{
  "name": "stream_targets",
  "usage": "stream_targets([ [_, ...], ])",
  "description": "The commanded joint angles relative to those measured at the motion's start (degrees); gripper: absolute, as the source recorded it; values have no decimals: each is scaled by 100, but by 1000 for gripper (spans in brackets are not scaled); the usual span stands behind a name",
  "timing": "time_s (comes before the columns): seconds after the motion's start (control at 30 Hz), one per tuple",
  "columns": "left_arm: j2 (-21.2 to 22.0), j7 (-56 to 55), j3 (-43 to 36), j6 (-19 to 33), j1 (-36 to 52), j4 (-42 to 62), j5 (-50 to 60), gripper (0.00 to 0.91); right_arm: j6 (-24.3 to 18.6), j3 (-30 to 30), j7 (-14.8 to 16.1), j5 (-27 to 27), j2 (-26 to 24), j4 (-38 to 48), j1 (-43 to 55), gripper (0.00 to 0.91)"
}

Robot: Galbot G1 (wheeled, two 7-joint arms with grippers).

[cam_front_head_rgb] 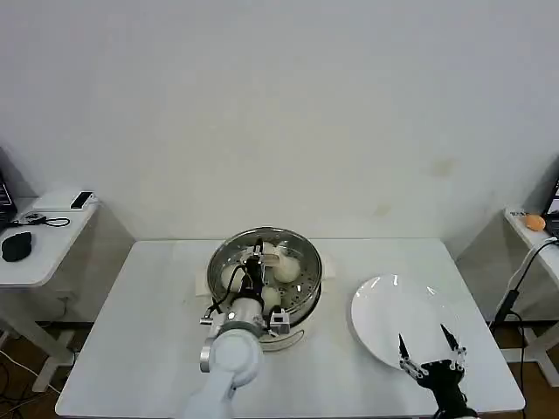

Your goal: Take steamed baozi put them in steamer then cover it.

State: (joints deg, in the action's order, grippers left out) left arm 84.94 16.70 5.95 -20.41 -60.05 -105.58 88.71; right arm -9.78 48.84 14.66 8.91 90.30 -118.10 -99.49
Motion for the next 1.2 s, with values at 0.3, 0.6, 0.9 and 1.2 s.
stream_targets([
  [0.3,-8,1,1,45,-47,-12,-150,907,-8,-54,4,38,3,-6,-12,907],
  [0.6,-132,-9,3,69,-211,-355,-283,907,-24,-82,1,53,4,2,-32,907],
  [0.9,-489,-82,11,188,-739,-1201,-630,907,-23,-110,-6,73,4,-5,-40,907],
  [1.2,-883,-366,260,299,-1530,-2285,-1277,907,-36,-156,-17,73,1,8,-74,907],
])
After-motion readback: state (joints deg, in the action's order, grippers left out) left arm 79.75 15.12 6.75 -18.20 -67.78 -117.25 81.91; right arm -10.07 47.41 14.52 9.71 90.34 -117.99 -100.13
